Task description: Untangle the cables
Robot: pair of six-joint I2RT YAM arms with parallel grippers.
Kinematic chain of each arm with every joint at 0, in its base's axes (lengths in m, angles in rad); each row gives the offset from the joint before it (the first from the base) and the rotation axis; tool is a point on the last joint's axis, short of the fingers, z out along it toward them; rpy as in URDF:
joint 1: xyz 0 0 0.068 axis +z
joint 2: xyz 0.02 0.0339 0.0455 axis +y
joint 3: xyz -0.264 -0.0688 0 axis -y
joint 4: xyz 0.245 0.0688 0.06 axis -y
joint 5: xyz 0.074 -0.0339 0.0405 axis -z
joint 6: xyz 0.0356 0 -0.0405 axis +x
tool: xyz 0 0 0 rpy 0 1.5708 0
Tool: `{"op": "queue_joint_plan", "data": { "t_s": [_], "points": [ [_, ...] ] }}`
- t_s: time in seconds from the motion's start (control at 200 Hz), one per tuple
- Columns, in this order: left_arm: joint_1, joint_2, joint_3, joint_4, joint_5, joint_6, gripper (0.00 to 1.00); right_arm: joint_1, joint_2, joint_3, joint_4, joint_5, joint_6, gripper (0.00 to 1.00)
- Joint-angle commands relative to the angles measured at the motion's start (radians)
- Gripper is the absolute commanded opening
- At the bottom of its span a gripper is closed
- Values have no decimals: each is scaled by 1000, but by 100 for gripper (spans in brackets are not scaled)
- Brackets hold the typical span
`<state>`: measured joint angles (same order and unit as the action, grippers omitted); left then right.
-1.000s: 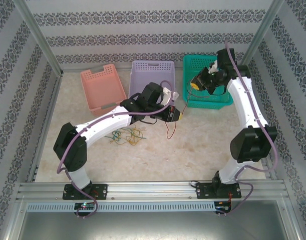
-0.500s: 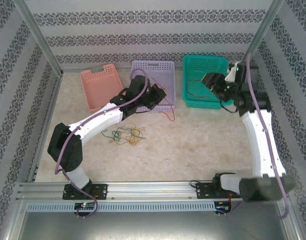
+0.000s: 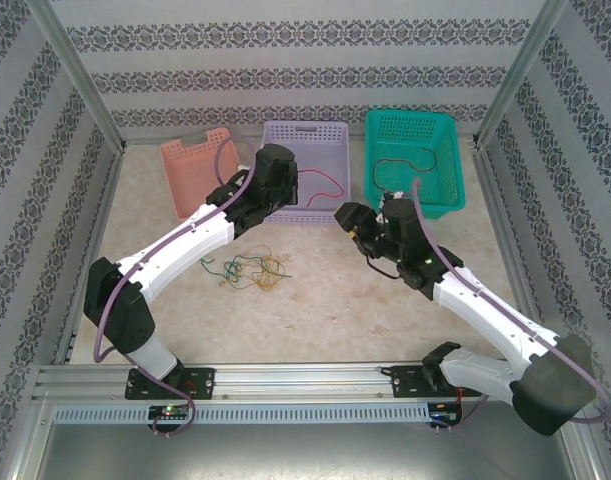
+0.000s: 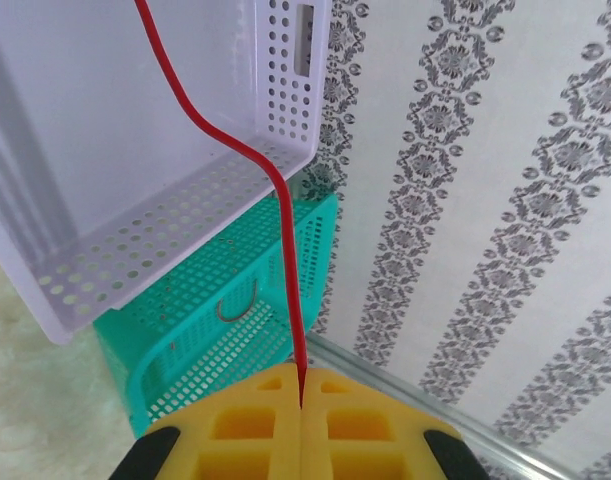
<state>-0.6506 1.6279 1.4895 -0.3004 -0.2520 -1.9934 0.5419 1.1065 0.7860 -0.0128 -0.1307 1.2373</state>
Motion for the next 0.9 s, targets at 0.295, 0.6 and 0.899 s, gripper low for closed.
{"op": "queue_joint_plan", "data": {
  "t_s": [0.295, 0.6, 0.899],
  "points": [
    [-17, 2, 33, -133, -61, -186, 0, 50, 185, 116, 321, 91, 83, 63],
    [-17, -6, 26, -136, -61, -190, 0, 56, 254, 138, 302, 69, 87, 44],
    [-17, -9, 33, -145, -54, -182, 0, 41, 269, 122, 277, 63, 77, 30]
  ]
}}
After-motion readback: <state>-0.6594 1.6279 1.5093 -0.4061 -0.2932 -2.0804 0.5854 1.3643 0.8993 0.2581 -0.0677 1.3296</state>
